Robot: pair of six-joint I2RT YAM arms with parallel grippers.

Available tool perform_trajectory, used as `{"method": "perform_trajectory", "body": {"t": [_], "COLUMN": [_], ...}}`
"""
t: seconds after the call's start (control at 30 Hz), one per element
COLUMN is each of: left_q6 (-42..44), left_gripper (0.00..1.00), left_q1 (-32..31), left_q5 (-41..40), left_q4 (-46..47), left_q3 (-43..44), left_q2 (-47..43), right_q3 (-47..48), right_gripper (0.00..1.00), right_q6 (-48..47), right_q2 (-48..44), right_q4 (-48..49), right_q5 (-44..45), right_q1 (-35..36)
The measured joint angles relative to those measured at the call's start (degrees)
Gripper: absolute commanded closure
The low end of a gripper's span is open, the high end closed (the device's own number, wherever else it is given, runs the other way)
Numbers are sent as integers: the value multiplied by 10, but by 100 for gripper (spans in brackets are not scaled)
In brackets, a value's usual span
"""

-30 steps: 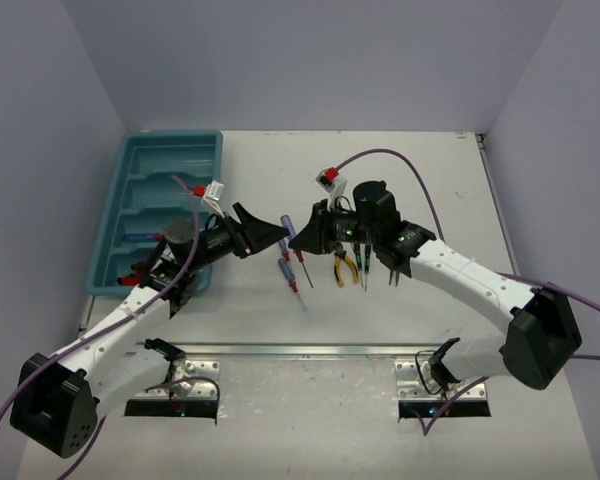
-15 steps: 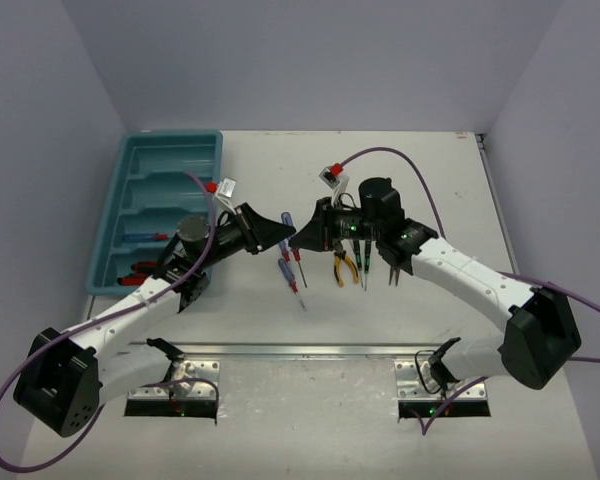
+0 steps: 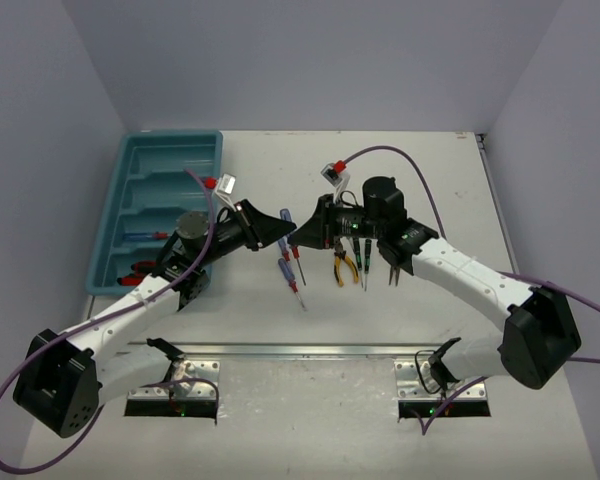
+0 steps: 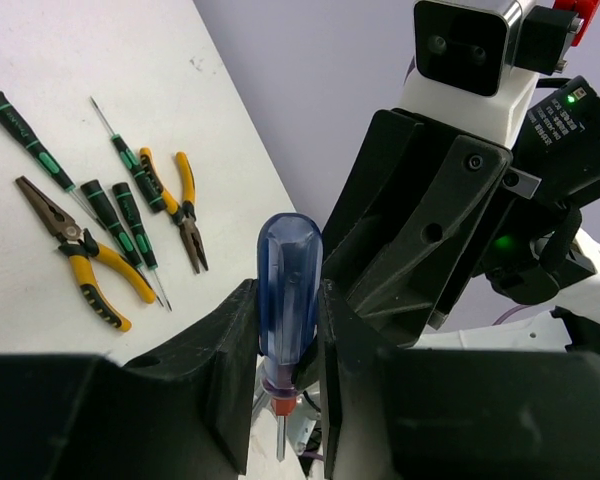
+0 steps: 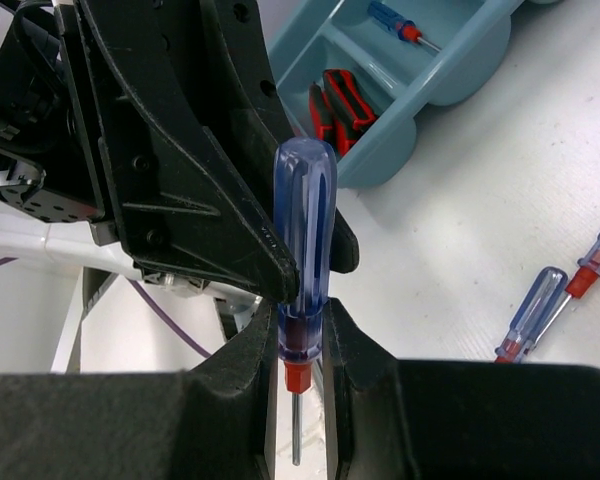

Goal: Sort the tools into containers

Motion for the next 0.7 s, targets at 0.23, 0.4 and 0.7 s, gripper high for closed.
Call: {"method": "perform_trajectory", "body": {"t": [0.23, 0.4, 0.7], "left_q6": [-6, -20, -24], "left_gripper": [100, 100, 100], "left_q1": [-4, -6, 2], "left_q5": [-34, -72, -218], "left_q4": [-22, -21, -199], "left_q3": [-1, -1, 59], "left_q2": [-25, -54, -61], "right_q3": [-21, -28, -29], "right_gripper": [58, 44, 1], "right_q6": [3, 10, 10], "right_q2": [-4, -9, -18], "right_q4": [44, 61, 49], "right_q5": [-22, -65, -57], "right_q1": [-1, 12, 9]}}
